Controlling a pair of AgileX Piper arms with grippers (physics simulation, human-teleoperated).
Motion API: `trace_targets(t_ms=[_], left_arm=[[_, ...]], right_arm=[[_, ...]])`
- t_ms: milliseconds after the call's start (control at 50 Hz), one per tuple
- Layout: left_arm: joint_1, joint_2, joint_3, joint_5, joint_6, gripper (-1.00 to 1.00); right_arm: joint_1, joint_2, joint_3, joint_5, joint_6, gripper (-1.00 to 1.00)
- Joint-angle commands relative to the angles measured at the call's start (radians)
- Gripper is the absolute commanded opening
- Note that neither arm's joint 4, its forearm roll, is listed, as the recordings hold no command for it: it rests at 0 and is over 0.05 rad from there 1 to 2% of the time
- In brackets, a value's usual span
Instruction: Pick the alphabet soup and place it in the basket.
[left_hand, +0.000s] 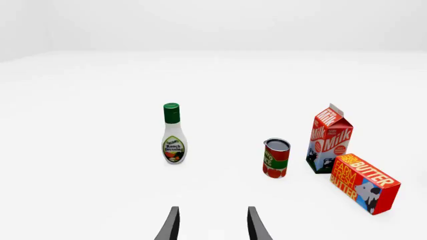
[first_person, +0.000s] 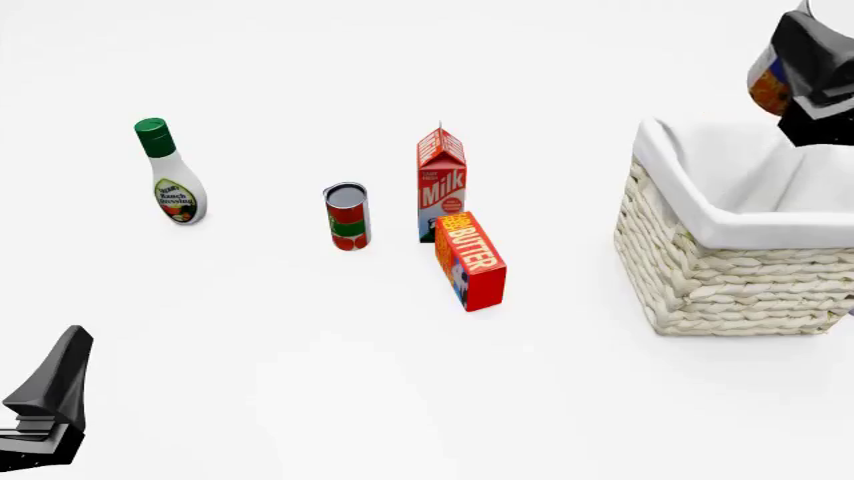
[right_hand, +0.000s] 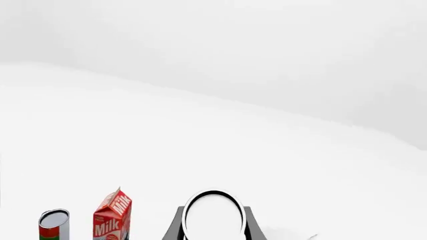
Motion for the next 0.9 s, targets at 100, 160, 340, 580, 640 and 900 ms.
trace_targets(t_ms=[100,160,340,580,640,900], left_arm=[[0.000,0.000,0.000,0.000,0.000,1.00],[0.000,0.000,0.000,0.000,0.000,1.00],[0.000,0.000,0.000,0.000,0.000,1.00],[0.000,0.000,0.000,0.000,0.000,1.00],[0.000,0.000,0.000,0.000,0.000,1.00],[-0.113,0.101,0.004,-0.106,0.004,1.00]], right_arm=[[-0.167,-0.077,-0.007,0.090,0.002,-1.00],[-0.192,-0.083,-0.006,0.101,0.004,-1.00],[-0.246,-0.051,0.004,0.091,0.004,-1.00],[-0.261,0.078,-0.047,0.092,0.005,-1.00],[-0.263,0.112,-0.060,0.098,-0.002,-1.00],[-0.291,0.188,-0.131,0.200,-0.037,-1.00]])
